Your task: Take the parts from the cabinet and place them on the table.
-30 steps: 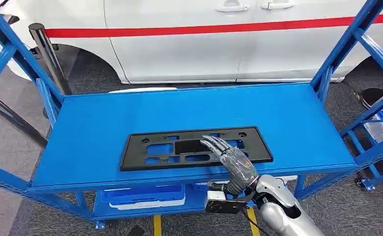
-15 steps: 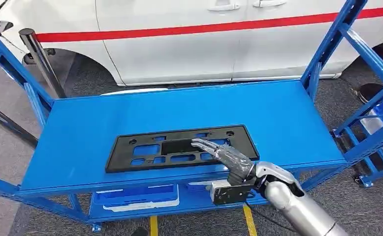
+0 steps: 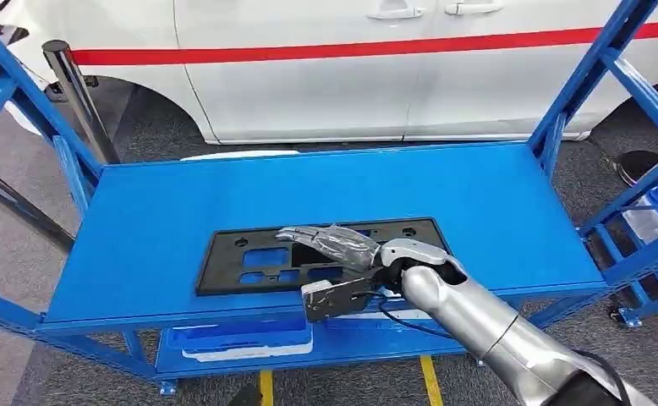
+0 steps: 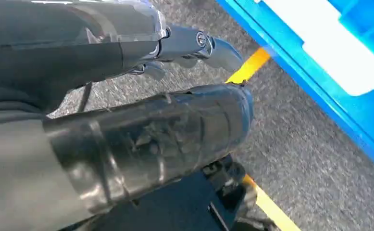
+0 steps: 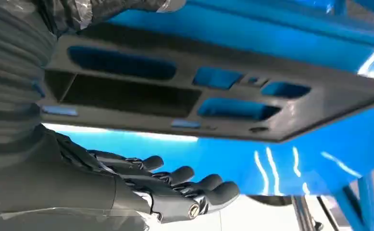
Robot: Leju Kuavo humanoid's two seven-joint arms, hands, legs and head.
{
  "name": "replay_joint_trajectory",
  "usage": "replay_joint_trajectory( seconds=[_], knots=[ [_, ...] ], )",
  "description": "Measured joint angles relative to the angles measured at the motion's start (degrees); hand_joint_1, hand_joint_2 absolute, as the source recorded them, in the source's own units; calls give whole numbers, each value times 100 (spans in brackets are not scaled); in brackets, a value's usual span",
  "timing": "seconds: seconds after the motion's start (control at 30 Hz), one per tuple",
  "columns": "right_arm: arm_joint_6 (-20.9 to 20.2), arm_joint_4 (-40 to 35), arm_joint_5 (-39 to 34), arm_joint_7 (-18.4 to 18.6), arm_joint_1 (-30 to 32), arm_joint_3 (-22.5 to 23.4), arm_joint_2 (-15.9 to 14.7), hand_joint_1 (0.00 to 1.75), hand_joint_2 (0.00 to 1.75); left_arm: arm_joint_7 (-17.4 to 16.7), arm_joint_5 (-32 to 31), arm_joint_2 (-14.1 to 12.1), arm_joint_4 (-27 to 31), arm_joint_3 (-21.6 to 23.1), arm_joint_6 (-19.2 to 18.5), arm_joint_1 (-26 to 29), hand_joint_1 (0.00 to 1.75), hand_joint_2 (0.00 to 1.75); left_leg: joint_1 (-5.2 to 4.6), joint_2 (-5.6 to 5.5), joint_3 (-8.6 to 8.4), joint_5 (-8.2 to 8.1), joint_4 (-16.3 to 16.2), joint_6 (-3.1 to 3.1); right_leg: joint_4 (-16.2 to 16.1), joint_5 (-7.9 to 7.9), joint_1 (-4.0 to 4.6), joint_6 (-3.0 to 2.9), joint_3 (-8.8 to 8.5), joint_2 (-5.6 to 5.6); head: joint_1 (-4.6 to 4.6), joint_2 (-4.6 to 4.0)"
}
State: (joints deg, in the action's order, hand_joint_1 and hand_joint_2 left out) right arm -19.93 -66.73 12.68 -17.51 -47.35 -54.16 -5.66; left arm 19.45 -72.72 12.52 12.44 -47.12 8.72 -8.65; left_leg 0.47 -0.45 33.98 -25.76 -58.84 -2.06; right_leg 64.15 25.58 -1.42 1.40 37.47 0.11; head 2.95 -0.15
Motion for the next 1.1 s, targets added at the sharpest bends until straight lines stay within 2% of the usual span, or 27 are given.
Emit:
replay_joint_trajectory(
  seconds=[0.03,0.07,0.1,0.17,0.23,0.27,0.33,0.37,0.4,0.43,0.47,0.53,0.57,0.6,0.67,0.7,0.73,0.77,0.87,0.9,0.93,0.97,1.0,1.03,1.07,1.1],
  knots=[
    [15,31,-26,-7,-59,-39,37,0,175,-2,2,7,0,0,2,-1,0,0,11,11,6,-31,-37,28,-293,29,3,-1,-130,-2,0,0],
    [33,70,-39,-9,-108,-76,54,0,175,0,4,7,0,0,9,-15,0,0,-28,13,46,-48,-78,66,-355,47,49,-21,-151,1,7,0],
    [46,89,-50,-11,-122,-109,87,0,175,0,7,7,0,0,9,-17,0,0,-19,11,50,-36,-51,92,-334,44,55,-76,-145,14,-9,0],
    [65,160,-63,-7,-151,-162,85,0,175,0,20,7,0,0,11,-3,0,0,-5,11,30,-14,-25,141,-342,37,86,-133,-137,15,-7,0],
    [50,216,-116,9,-231,-229,87,0,175,0,24,7,0,0,22,6,0,0,6,17,64,-112,-114,198,-404,4,47,-217,-171,3,-9,0],
    [39,249,-168,22,-307,-290,87,0,175,2,39,7,0,0,24,4,0,0,11,16,194,-302,-398,213,-411,4,51,-255,-174,1,-9,0],
    [22,350,-225,59,-412,-426,87,0,175,7,50,7,0,0,28,8,0,0,12,16,595,-684,-1244,230,-411,10,74,-286,-173,0,-9,0],
    [17,396,-238,63,-424,-479,85,0,175,7,55,7,0,0,28,16,0,0,12,16,772,-794,-1593,233,-409,14,89,-294,-173,-1,-7,0],
    [17,444,-240,68,-421,-527,85,0,175,7,57,7,0,0,31,30,0,0,12,16,873,-780,-1772,226,-407,16,106,-299,-174,0,-7,0],
    [39,485,-240,68,-424,-570,85,0,175,7,59,4,0,0,35,38,0,0,11,15,827,-634,-1646,207,-404,16,116,-299,-176,6,-9,0],
    [76,515,-238,68,-436,-607,85,0,175,9,63,4,0,0,35,38,0,0,8,15,664,-399,-1283,176,-399,17,124,-300,-179,16,-9,0],
    [118,553,-232,68,-469,-644,85,0,175,11,74,4,0,0,37,32,0,0,-10,15,207,77,-334,95,-399,27,134,-297,-202,24,-7,0],
    [122,575,-227,70,-495,-660,81,0,175,11,79,2,0,0,37,25,0,0,-39,12,101,-3,-151,68,-401,31,152,-282,-193,24,-4,0],
    [120,601,-223,70,-517,-675,76,0,175,18,85,4,0,0,39,20,0,0,-57,9,76,-4,-23,67,-389,24,149,-258,-166,25,-9,0],
    [87,647,-221,72,-521,-734,68,0,175,17,98,2,0,0,39,35,0,0,-78,7,80,5,-33,53,-437,-2,125,-195,-174,19,-9,0],
    [81,666,-221,72,-524,-758,63,0,175,18,101,-4,0,0,39,40,0,0,-71,6,61,30,19,26,-447,-8,129,-166,-186,21,-4,0],
    [81,680,-221,72,-528,-771,48,0,175,17,101,-2,0,0,37,40,0,0,-6,22,18,79,98,-7,-389,42,132,-139,-154,15,-7,0],
    [81,688,-221,70,-546,-785,37,0,175,17,101,4,0,0,37,32,0,0,-15,17,2,89,121,-29,-240,154,123,-113,-98,16,-2,0],
    [72,739,-221,70,-557,-826,-13,0,175,20,107,4,0,0,37,29,0,0,-17,31,4,79,112,-49,1015,743,100,-52,505,17,-4,0],
    [72,754,-223,70,-545,-859,-28,0,175,20,118,4,0,0,39,36,0,0,-16,31,7,77,104,-51,1267,771,90,-37,639,16,-4,0],
    [76,769,-223,70,-536,-881,-68,0,175,20,122,4,0,0,39,38,0,0,-14,30,4,70,92,-49,1237,667,71,-21,642,16,-2,0],
    [90,780,-225,66,-535,-896,-99,0,175,20,125,4,0,0,44,38,0,0,-11,25,5,55,72,-44,974,464,51,-11,523,14,-4,0],
    [109,782,-225,52,-535,-907,-138,0,175,24,129,4,0,-2,48,38,0,0,-2,15,3,31,40,-30,507,204,33,-2,296,10,-2,0],
    [125,782,-225,42,-536,-909,-179,0,175,28,140,4,0,-2,55,43,0,0,7,10,3,-10,-8,0,-91,-68,11,13,2,-2,-2,0],
    [140,785,-225,33,-532,-909,-219,0,175,28,142,4,0,-2,57,51,0,0,6,9,17,-34,-33,28,-282,28,13,9,-86,-4,-2,0],
    [151,782,-223,22,-536,-911,-241,0,175,37,144,2,0,-4,68,47,0,0,-34,6,53,-57,-98,67,-337,11,49,-44,-91,7,-9,0]
  ],
)
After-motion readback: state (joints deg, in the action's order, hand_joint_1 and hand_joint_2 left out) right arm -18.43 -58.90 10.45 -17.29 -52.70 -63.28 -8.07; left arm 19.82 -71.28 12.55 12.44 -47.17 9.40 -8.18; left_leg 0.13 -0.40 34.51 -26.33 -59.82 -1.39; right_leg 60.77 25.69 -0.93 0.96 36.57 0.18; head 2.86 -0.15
